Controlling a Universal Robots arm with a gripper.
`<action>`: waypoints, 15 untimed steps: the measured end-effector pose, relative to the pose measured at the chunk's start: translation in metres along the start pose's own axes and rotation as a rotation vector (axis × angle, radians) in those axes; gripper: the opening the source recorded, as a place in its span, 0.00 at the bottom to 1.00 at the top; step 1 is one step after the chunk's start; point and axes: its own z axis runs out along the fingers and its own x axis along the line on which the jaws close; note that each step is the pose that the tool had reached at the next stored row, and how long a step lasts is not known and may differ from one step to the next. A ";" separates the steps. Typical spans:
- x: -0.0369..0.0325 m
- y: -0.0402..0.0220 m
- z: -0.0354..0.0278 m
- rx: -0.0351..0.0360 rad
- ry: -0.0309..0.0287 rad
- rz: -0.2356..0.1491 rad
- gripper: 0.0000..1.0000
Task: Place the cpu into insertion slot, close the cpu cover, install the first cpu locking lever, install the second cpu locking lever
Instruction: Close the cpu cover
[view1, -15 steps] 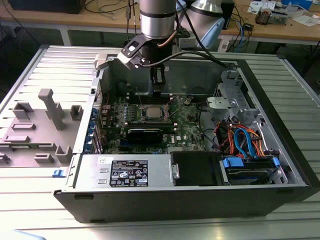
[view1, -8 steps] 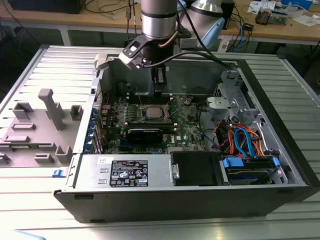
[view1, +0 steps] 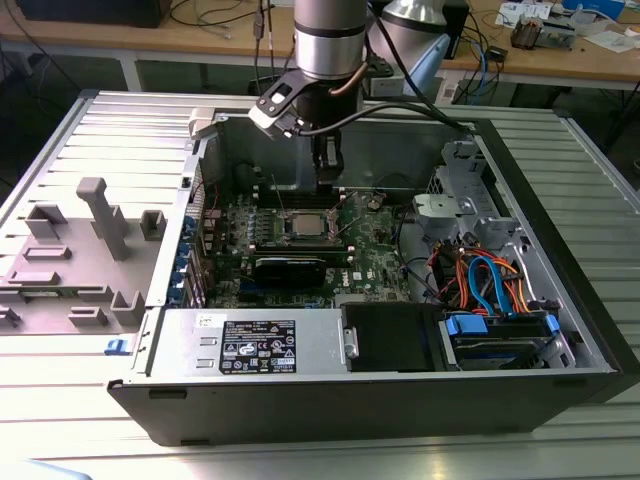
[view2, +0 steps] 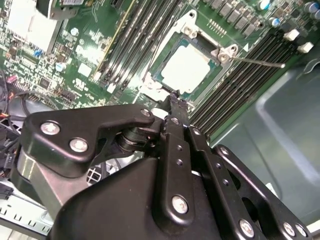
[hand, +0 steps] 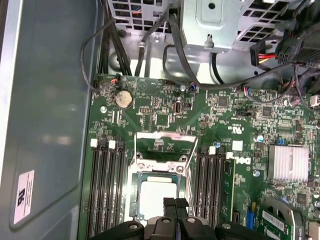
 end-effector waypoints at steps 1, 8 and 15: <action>-0.0002 0.0017 0.0001 0.0000 -0.0001 0.000 0.11; -0.0017 0.0175 0.0008 0.0008 0.0001 0.000 0.11; -0.0038 0.0443 0.0027 0.0055 0.0003 0.000 0.11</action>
